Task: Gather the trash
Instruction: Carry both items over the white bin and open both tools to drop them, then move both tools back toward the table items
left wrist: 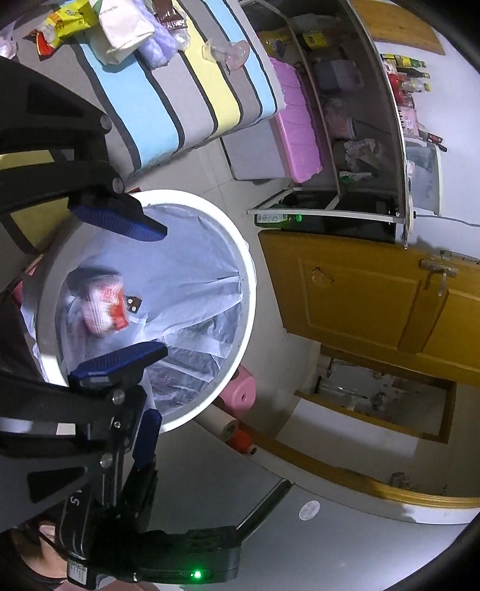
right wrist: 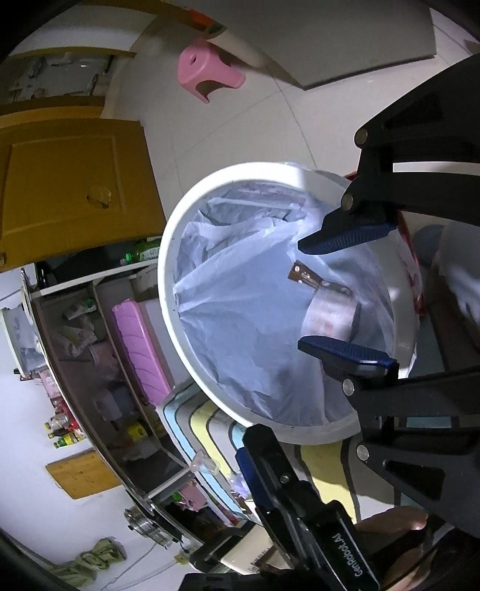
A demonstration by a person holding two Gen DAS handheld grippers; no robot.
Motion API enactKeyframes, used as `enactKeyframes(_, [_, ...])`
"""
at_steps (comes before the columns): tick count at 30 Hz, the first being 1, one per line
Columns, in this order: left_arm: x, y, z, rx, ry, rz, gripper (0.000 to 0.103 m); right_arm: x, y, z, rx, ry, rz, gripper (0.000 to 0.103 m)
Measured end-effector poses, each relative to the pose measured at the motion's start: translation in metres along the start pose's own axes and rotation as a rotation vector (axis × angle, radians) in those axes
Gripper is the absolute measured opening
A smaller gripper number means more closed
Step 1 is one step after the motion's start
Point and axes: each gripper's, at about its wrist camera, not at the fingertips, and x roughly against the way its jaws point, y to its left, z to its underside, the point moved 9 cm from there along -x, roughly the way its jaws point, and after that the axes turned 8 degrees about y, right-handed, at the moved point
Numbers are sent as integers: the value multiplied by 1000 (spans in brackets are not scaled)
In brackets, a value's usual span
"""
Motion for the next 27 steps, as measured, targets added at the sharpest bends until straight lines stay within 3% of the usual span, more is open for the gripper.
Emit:
enactKeyframes(9, [38, 19, 11, 69, -43, -28, 57, 17, 26, 1, 63, -50, -33, 47])
enactKeyframes(14, [67, 39, 29, 115, -75, -92, 56, 20, 48, 7, 107, -55, -45, 47])
enactKeyframes(27, [133, 93, 78, 215, -111, -257, 56, 14, 141, 39, 290, -1, -192, 47])
